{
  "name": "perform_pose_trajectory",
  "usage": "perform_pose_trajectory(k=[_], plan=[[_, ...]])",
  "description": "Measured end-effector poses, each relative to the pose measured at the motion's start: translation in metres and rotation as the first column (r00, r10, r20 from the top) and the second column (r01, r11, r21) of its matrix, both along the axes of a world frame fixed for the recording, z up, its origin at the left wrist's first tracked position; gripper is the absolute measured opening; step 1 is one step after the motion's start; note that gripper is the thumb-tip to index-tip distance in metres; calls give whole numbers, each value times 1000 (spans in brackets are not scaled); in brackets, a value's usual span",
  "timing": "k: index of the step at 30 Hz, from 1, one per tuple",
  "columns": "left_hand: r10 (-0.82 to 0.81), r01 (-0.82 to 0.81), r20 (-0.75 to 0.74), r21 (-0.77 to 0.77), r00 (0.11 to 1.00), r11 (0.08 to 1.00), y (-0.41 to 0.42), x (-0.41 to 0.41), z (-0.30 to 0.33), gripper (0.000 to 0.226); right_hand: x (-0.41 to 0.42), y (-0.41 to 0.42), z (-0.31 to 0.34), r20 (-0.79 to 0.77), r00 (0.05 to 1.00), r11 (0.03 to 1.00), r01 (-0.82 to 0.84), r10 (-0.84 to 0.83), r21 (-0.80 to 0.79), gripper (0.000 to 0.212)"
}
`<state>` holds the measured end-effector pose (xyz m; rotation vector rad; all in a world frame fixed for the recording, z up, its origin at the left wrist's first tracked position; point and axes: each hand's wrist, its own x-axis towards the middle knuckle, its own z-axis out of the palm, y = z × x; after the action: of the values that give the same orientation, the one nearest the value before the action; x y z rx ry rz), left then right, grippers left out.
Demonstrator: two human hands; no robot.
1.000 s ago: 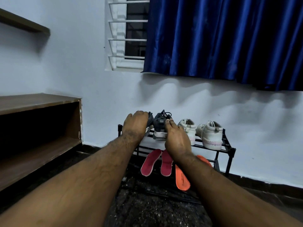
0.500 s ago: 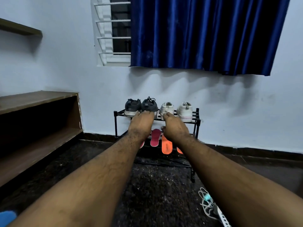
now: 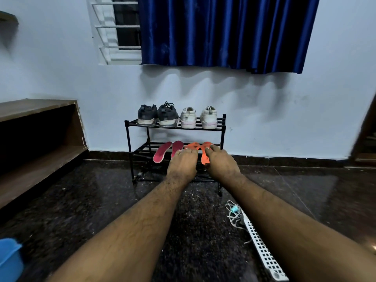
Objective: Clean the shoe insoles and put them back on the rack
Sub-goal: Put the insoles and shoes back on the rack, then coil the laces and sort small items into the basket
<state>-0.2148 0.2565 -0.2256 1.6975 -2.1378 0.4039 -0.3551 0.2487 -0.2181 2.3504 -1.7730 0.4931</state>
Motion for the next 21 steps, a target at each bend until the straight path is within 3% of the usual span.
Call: perform_pose_trajectory(k=[6, 12, 17, 21], plan=[[-24, 25, -45, 31, 999, 999, 11, -19, -33, 30, -15, 15, -40, -108, 994, 1000, 20, -21, -11, 58], [-48, 64, -125, 130, 991, 989, 10, -29, -90, 36, -35, 22, -95, -95, 994, 994, 57, -48, 92, 58], [-181, 182, -24, 49, 983, 982, 12, -34, -123, 58, -53, 15, -128, -134, 991, 996, 35, -24, 78, 61], [-120, 127, -156, 41, 980, 991, 8, -33, -153, 51, -70, 9, -153, -77, 995, 995, 72, -66, 72, 61]])
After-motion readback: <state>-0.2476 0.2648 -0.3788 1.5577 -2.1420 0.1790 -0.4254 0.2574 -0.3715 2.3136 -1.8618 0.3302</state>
